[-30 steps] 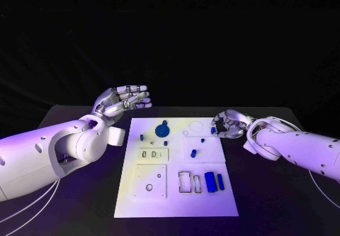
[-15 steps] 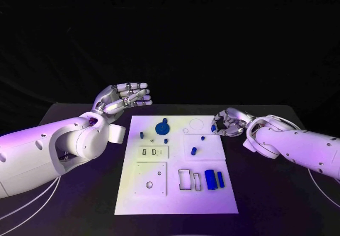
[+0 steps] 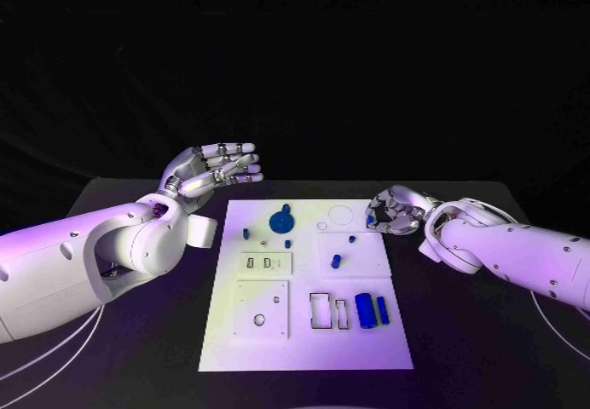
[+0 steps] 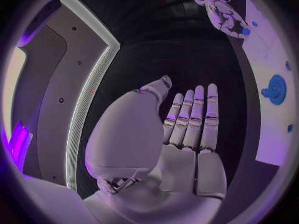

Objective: Assemble the parts on the task board

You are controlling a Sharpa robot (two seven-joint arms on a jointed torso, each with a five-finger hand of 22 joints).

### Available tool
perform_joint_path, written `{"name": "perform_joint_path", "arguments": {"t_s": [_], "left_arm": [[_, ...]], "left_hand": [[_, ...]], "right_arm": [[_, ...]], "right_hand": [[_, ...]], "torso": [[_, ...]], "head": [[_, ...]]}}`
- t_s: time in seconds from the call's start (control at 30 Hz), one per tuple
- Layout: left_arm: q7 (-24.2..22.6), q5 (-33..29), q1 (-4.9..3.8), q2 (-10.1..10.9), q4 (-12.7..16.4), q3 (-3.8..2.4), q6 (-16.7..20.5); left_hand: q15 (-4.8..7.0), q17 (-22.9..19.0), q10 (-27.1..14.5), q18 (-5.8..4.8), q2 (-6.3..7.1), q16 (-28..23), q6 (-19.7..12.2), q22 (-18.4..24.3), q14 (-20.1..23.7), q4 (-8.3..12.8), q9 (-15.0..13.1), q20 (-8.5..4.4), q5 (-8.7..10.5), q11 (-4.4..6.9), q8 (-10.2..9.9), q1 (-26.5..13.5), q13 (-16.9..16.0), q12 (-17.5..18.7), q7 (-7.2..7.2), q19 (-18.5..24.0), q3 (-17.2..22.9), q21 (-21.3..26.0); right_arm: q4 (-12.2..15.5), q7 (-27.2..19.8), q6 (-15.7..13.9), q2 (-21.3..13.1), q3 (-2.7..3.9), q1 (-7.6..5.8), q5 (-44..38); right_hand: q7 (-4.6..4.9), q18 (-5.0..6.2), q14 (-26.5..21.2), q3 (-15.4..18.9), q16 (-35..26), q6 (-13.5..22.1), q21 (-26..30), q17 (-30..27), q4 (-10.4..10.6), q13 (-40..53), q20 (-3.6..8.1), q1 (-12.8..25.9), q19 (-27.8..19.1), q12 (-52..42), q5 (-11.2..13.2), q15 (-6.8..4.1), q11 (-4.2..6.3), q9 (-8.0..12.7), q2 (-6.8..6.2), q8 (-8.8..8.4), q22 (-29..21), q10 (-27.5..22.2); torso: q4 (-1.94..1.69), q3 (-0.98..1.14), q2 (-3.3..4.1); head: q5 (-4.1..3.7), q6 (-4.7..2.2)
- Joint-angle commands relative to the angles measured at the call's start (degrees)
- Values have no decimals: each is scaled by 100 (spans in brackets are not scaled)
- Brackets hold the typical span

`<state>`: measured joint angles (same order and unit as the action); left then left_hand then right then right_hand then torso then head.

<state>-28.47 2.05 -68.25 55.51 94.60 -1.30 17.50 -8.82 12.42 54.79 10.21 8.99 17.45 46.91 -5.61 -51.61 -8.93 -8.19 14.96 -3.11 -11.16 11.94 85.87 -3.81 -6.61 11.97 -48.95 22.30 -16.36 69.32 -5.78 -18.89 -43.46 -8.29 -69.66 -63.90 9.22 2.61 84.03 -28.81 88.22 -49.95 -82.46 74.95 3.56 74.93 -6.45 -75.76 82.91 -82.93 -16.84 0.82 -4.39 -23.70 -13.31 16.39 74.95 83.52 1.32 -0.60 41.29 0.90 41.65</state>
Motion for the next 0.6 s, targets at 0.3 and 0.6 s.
{"name": "perform_joint_path", "arguments": {"t_s": [0.3,0.6], "left_arm": [[-34,-8,-6,3,22,-4,-83],[-31,-8,-6,7,19,-4,-85]], "left_hand": [[-15,9,36,27,24,-26,20,8,25,0,8,7,3,-19,-28,-46,4,36,232,-24,35,-8],[-15,9,36,27,24,-26,20,8,25,0,8,7,3,-19,-28,-46,4,36,232,-24,35,-8]], "right_arm": [[-18,65,-2,19,0,5,-55],[-33,146,43,33,0,6,-101]], "right_hand": [[-20,-8,476,-63,30,-107,-37,964,-22,752,5,25,52,-49,32,-68,19,-15,28,-2,722,63],[-19,-7,476,-56,29,-96,-32,962,-35,737,12,59,49,-35,48,-73,22,-9,-5,-25,719,52]], "torso": [[-7,0,2],[2,8,4]], "head": [[-9,12],[-1,23]]}}
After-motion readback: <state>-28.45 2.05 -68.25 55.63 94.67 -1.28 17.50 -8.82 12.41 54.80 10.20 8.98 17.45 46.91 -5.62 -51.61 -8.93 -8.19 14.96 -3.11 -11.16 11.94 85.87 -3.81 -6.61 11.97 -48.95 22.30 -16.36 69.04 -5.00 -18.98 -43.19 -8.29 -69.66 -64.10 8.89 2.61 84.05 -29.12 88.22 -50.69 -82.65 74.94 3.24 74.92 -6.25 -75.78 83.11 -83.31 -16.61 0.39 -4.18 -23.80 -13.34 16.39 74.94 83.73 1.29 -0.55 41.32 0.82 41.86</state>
